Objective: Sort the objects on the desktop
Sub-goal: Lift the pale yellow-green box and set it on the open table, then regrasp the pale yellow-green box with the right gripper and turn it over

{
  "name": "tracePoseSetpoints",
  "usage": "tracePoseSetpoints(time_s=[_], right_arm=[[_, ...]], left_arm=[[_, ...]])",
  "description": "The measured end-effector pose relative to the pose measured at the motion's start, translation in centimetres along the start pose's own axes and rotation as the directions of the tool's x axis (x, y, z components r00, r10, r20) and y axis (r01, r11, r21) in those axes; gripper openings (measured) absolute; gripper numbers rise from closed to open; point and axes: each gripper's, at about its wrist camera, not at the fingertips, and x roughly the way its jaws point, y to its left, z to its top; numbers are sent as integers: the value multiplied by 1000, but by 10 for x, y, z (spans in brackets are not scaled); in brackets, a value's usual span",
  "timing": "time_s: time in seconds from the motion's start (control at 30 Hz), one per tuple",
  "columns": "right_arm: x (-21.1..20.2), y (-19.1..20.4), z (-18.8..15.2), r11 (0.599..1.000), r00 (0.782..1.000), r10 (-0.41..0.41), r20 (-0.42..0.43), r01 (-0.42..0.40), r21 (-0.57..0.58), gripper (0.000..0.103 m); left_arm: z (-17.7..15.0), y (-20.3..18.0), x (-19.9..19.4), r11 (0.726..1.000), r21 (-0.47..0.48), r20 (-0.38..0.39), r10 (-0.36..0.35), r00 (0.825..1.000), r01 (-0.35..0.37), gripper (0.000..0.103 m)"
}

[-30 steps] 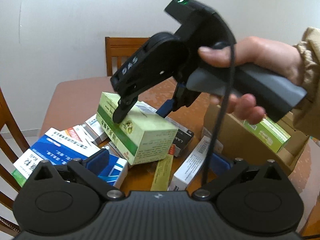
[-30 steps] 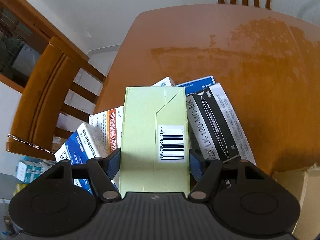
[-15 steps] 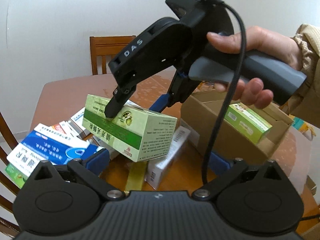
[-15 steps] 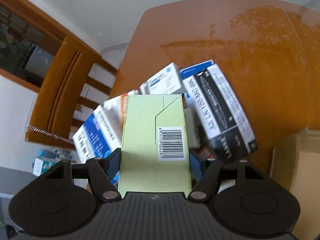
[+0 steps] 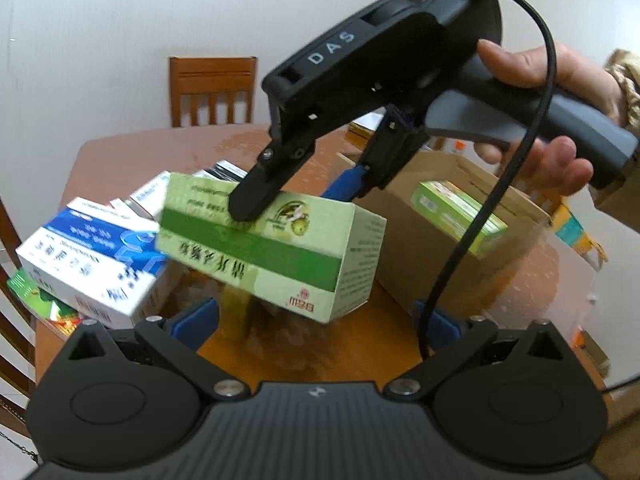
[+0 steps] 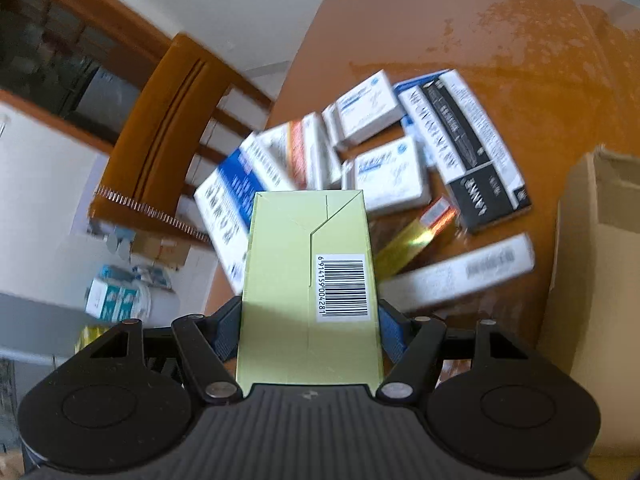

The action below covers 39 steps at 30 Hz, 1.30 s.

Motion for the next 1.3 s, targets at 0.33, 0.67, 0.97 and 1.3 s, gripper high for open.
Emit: tracePoseSetpoints(time_s=[0.33, 0.67, 0.97, 1.3], right_arm=[[39, 25, -52, 985, 990, -76, -118, 56, -166, 74], [63, 29, -91, 926, 978, -178, -107, 130, -353, 74], [26, 8, -108, 936, 992, -122, 21, 122, -331, 88], [34, 13, -150, 880, 992, -107, 74, 129, -458, 93]], left_arm=[[-49, -11, -24, 1000, -8, -92, 6, 996, -7, 103], [-65, -49, -29, 991, -50, -134, 115, 984, -122, 103], [-63, -90, -33, 981, -61, -127, 176, 976, -185, 103], [-75, -131, -39, 974, 31, -132, 224, 966, -222, 103]])
